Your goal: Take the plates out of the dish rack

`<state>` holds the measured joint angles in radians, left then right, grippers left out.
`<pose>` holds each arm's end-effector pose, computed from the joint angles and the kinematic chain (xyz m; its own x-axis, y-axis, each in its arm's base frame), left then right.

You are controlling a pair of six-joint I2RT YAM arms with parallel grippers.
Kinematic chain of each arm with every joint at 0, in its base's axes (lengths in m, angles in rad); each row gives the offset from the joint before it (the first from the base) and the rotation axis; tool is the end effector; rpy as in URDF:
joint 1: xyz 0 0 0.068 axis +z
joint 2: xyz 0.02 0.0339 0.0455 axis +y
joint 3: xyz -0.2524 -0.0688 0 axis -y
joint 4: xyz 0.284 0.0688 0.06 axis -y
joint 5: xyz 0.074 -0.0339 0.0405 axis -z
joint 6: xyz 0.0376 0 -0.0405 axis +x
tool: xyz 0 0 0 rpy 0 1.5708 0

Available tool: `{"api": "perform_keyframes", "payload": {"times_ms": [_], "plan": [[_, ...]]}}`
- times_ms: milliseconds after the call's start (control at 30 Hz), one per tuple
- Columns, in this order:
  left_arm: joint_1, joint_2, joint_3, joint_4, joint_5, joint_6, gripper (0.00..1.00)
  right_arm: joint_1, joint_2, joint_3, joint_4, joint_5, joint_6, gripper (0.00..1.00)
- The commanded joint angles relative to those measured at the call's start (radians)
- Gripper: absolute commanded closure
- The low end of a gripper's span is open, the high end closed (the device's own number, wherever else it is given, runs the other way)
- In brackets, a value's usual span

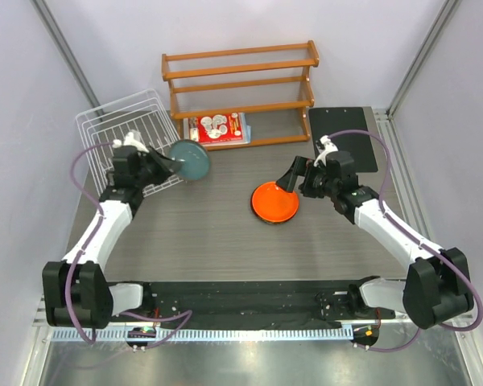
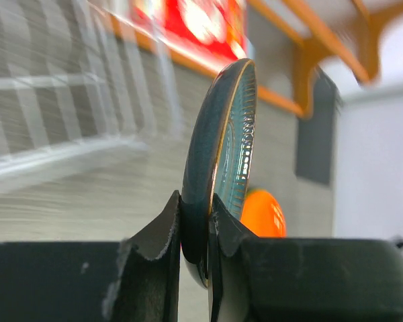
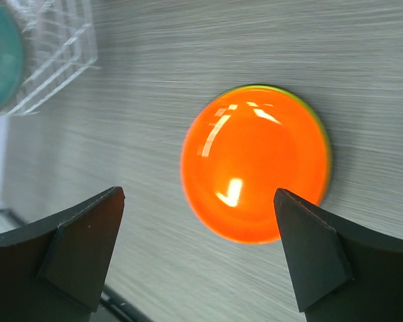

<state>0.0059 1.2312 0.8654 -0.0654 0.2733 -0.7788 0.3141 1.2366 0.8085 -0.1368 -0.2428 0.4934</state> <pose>0.3228 -0.0082 0.2599 -0.4657 -0.6791 -0.5674 -0.1231 0.6846 -0.7184 0.2957 0.1056 0.2295 -0.6819 0.2619 -0.6829 -0.1931 0.8361 0.5134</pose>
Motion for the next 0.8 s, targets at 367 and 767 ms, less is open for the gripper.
{"api": "perform_keyframes", "payload": {"times_ms": [367,767], "plan": [[-0.443,0.016,-0.083,0.357,0.003,-0.152,1.00,0.082,0.064,0.014,0.292,-0.193,0.177,0.01],[-0.603,0.065,-0.031,0.380,-0.034,-0.145,1.00,0.094,0.113,-0.017,0.333,-0.193,0.186,0.37]]}}
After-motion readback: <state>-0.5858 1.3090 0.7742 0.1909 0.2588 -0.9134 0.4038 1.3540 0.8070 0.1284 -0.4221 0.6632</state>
